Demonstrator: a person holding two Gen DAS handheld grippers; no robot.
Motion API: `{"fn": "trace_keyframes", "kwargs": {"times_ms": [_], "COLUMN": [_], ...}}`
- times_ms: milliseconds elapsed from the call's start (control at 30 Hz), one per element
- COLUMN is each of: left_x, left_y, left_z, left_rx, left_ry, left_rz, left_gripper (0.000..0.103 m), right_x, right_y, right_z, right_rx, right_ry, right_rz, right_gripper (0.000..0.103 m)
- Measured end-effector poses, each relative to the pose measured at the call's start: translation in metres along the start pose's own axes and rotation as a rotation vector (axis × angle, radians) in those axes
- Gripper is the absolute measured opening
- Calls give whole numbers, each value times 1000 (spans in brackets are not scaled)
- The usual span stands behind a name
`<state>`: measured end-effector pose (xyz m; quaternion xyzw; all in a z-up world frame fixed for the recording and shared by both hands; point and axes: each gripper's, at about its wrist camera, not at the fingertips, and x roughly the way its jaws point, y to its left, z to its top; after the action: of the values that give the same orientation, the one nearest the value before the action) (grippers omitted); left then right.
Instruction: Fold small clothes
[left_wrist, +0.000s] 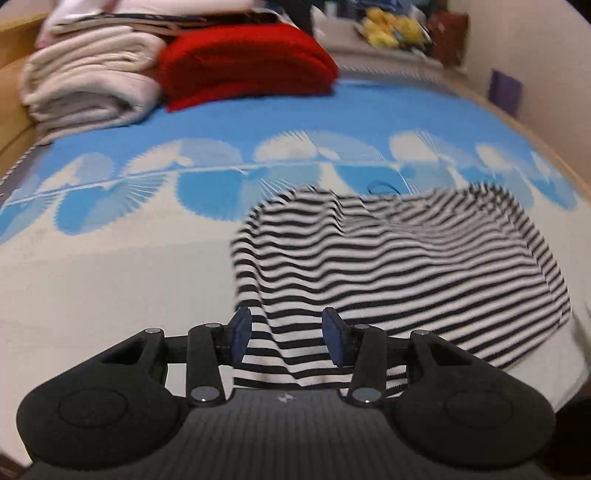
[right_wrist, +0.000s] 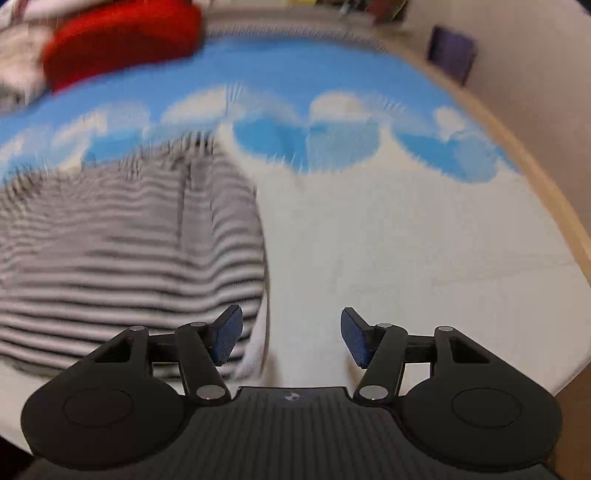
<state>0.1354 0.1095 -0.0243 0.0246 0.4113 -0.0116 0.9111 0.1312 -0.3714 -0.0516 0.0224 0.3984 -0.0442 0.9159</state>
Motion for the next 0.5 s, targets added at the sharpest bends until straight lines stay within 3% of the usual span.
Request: {"fn": "trace_keyframes", "kwargs": {"times_ms": [167, 400, 433, 467, 500], "left_x": [-20, -34, -34, -32, -29], "left_y": [7, 24, 26, 27, 27], "left_z": [-11, -23, -25, -29, -33], "left_rx": [-44, -174, -188, -199, -203], "left_ry": [-57, -55, -48, -36, -19], "left_rz": [59, 69, 62, 55, 51], "left_gripper": [49, 51, 49, 39, 21], "right_x": [-38, -61, -66, -69, -72], "right_y": [0, 4, 4, 5, 4], "right_z": [-6, -17, -19, -20, -21], "right_rx": [-6, -48, -62, -74, -79], "right_ry": [-154, -203, -210, -219, -226], "right_rz": [-1, -23, -31, -36, -39], "right_gripper": [60, 60, 60, 59, 56]}}
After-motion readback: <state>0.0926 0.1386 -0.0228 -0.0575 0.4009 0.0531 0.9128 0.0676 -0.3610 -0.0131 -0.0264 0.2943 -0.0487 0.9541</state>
